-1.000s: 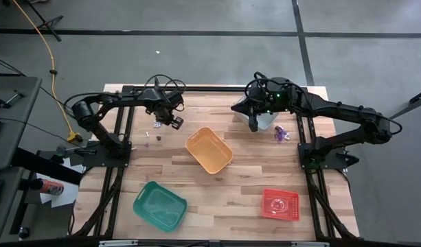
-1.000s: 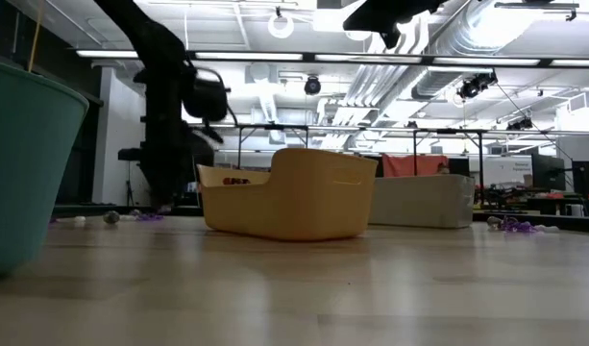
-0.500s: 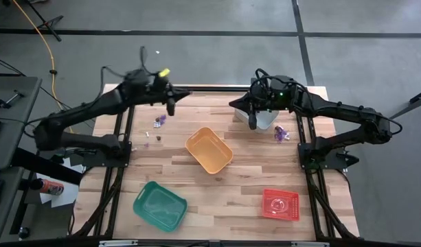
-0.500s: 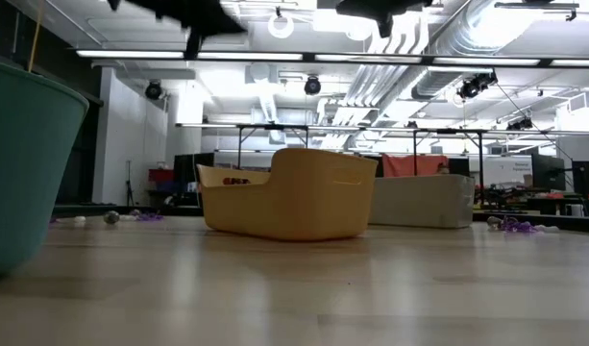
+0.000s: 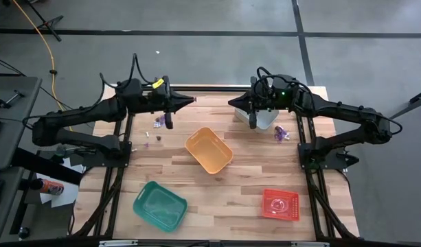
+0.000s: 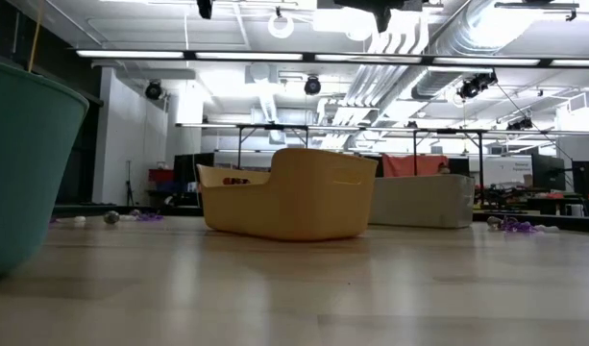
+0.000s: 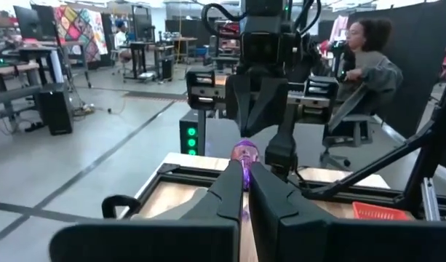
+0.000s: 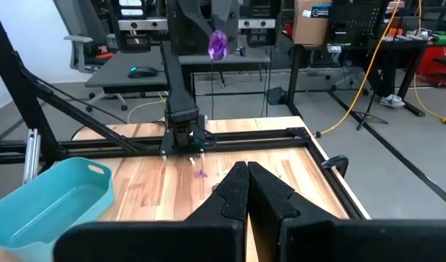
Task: Sort Halloween decoration
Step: Put the purple witch hat toy into the white bin
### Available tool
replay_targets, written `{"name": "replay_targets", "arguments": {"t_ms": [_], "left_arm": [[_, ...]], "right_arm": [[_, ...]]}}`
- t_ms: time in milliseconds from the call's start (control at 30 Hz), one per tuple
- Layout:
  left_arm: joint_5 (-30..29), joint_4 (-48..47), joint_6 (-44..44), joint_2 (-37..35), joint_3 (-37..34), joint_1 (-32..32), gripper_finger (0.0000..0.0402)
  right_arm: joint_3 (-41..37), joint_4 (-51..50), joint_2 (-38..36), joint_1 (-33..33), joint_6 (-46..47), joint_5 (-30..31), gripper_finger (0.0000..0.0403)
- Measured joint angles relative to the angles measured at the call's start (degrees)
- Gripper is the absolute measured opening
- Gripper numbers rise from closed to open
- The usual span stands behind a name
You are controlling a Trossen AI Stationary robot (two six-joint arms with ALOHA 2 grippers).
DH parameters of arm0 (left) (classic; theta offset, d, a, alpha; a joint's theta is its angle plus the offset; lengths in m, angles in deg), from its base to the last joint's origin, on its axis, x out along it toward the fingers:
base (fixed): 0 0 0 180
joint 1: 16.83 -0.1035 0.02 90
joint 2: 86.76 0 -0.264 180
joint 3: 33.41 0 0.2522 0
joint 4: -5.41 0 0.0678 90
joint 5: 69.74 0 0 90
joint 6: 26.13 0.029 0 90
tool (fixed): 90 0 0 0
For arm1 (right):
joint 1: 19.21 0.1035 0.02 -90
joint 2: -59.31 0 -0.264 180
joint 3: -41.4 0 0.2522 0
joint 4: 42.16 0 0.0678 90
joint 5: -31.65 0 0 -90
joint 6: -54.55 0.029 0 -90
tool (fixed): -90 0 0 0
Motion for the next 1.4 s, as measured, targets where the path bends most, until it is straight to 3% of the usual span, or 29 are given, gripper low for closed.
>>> {"name": "replay_targets", "arguments": {"t_ms": [200, 333, 567, 800, 1000, 1200, 1400], "left_arm": [[-0.2, 0.8, -1.4, 1.5, 0.0, 0.0, 0.0], [-3.2, 4.1, -3.6, 6.1, 0.2, -0.3, 0.0], [-1.5, 2.1, -4.3, 25.7, 9.6, -1.8, 0.0], [-1.5, 2.3, -1.5, 47.5, 24.3, -1.9, 0.0], [-2.6, 2.5, -0.5, 60.0, 35.4, -2.0, 0.0], [-6.3, 2.3, 2.8, 66.3, 39.9, -2.1, 0.0], [-10.3, 0.2, 3.7, 66.7, 40.2, -2.2, 0.0015]], "right_arm": [[0.0, 0.0, -0.7, -0.2, -1.8, 0.2, 0.0], [0.0, 3.3, -3.9, -1.2, -2.1, 3.8, 0.0], [0.0, 7.4, -9.3, -4.1, -3.1, 9.0, 0.0], [0.0, 7.2, -11.0, -4.7, -3.0, 9.4, 0.0], [0.0, 5.7, -10.9, -4.7, -0.8, 9.3, 0.0], [0.0, 5.6, -10.9, -4.7, 0.5, 9.3, 0.0], [0.0, 5.7, -10.9, -4.7, 0.5, 9.3, 0.0]]}}
